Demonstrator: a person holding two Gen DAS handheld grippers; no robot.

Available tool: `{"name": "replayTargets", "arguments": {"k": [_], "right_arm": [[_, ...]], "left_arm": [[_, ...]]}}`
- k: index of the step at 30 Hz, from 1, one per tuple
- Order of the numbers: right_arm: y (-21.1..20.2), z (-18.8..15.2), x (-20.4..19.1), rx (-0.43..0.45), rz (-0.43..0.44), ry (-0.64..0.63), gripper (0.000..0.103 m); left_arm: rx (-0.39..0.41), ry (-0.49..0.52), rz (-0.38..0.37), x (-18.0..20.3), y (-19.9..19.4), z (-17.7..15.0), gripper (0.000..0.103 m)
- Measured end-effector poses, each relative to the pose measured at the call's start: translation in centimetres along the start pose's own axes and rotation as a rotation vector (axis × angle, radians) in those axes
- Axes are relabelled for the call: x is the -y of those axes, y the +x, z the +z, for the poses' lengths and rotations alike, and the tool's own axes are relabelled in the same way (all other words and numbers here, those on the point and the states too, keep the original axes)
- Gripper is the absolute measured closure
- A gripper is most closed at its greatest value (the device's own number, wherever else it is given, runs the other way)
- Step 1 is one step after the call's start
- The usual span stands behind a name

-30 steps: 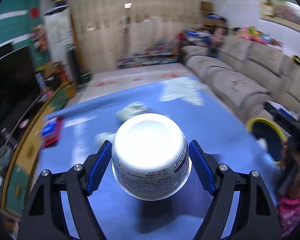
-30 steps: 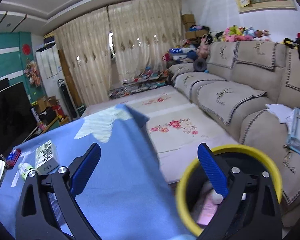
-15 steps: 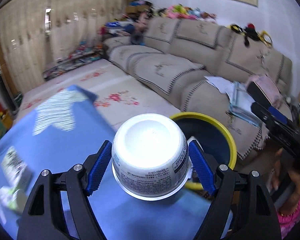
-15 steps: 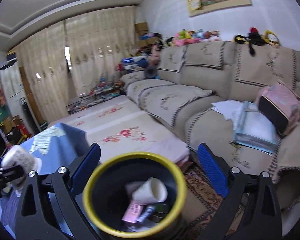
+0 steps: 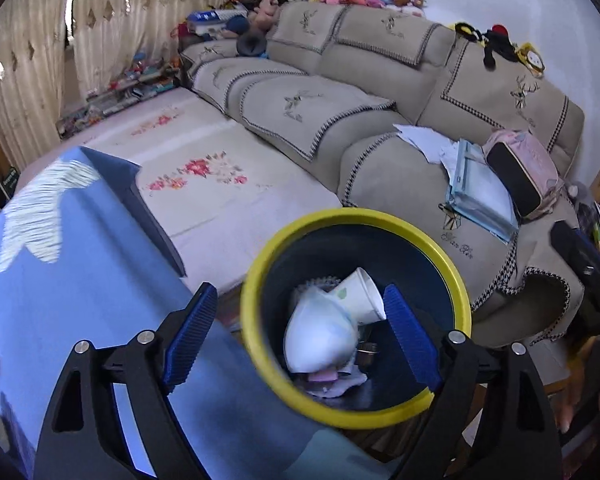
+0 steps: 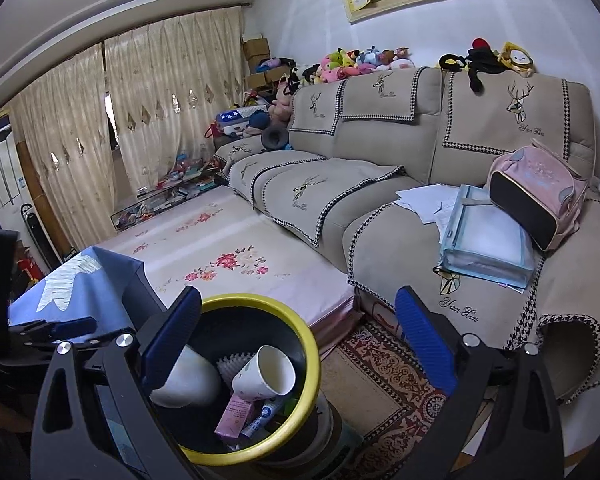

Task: Collect trash
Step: 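Carry the white bowl over the yellow bin and open the left gripper, then move the right gripper to the white printed tea drink carton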

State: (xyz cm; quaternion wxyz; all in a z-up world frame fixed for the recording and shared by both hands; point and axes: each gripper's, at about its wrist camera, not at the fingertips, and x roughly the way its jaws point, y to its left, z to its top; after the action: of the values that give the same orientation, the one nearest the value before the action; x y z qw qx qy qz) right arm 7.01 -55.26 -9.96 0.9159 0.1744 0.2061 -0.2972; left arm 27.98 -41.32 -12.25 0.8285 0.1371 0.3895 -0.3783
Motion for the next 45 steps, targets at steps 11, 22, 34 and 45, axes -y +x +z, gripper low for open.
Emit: {"name": "replayTargets", "arguments": {"k": [11, 22, 34, 45], "right_arm": [[0.6, -0.8, -5.2, -0.039, 0.108, -0.075, 0.01], [-0.3, -1.8, -14.0, -0.072, 0.238, -0.199, 0.01], [-1.0, -3.0, -27.0, -0.152, 0.511, -0.379, 0.01], [-0.4, -4.7, -40.9, -0.268, 0.754, -0.586, 0.01]], "left_arm": [[0.281, -0.086, 0.271, -10.2, -15.4, -6.2, 0.011], [0.362, -0.377, 0.663, -26.6, -25.3, -16.4, 0.009], [0.366, -0.636, 0.844, -37.9, -27.5, -26.0, 0.009], [0.346, -0.645, 0.895, -37.7, -26.1, -25.9, 0.008]]}}
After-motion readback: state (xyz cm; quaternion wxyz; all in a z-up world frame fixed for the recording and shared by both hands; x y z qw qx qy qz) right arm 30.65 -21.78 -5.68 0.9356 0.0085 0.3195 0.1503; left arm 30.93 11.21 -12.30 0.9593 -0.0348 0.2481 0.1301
